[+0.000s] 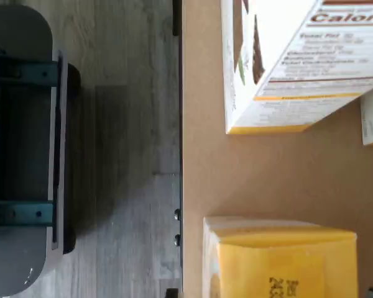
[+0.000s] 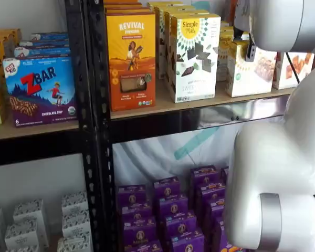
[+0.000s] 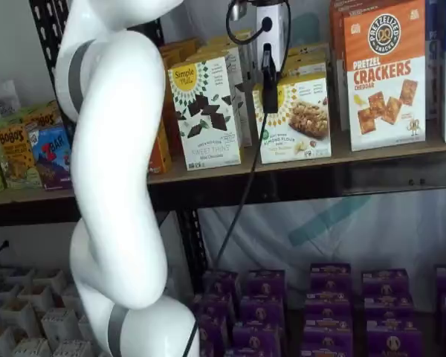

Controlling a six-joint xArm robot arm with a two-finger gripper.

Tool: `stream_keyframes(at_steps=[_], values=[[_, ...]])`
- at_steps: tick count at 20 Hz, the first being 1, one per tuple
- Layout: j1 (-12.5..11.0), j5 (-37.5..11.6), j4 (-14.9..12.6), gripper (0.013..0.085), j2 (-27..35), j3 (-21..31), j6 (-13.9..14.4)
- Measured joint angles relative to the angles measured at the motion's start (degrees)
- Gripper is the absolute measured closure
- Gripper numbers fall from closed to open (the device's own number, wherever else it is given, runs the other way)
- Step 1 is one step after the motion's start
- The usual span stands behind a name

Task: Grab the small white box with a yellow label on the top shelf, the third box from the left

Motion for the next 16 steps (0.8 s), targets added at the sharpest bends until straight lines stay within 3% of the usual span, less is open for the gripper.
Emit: stream_keyframes(at_steps=[4,8,13,16], values=[[-0.3,-0.3,0.6,0.029,-0.3,0.2,-0.1],[-0.6,0.0,0.7,0.041,-0.2,-0.1,-0.5],[-0.8,0.3,0.5,0.041,-0.1,-0.3,-0.7],[-1.0,0.2,0.6,0.049,-0.2,-0.2,-0.8]])
